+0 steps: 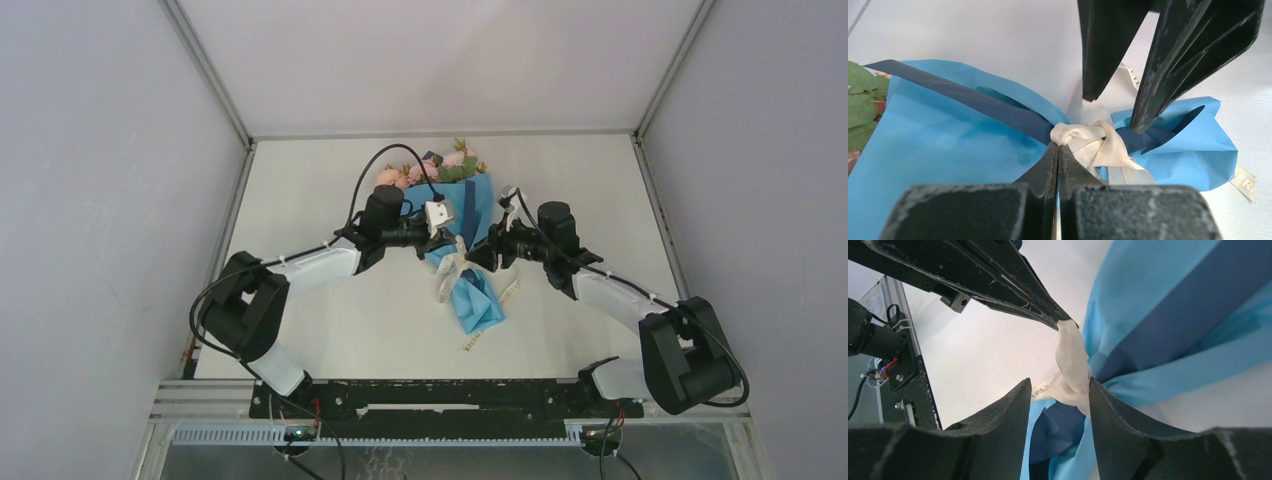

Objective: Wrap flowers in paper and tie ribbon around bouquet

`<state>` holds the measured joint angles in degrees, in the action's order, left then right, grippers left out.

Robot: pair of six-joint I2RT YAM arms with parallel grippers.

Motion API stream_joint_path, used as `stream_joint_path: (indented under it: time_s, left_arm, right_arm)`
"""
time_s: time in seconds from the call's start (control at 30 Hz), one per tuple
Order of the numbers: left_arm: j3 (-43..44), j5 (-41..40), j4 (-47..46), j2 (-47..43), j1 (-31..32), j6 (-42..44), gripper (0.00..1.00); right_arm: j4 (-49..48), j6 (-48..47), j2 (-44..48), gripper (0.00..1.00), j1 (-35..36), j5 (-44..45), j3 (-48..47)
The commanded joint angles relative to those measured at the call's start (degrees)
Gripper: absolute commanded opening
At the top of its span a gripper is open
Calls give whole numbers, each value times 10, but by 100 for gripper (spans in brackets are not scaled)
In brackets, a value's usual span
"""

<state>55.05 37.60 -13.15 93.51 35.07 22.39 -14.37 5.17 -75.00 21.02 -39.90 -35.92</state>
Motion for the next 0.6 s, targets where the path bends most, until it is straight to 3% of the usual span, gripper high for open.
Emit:
stream_joint_path:
  time_s: [0.0, 0.4, 0.47, 0.57]
  left_arm:
    - [-13, 2, -29, -37, -3, 2, 0]
    - [-10, 10, -20, -34, -3, 9, 0]
    - [-10, 11, -20, -33, -2, 8, 0]
    - [-8, 13, -8, -36, -2, 14, 0]
  right_arm:
    - [-51, -26, -36, 55, 9, -36, -40]
    - [-69, -24, -116, 44, 20, -51, -91]
    - [-66, -24, -124, 34, 23, -45, -96]
    - [-61, -21, -123, 4, 23, -33, -96]
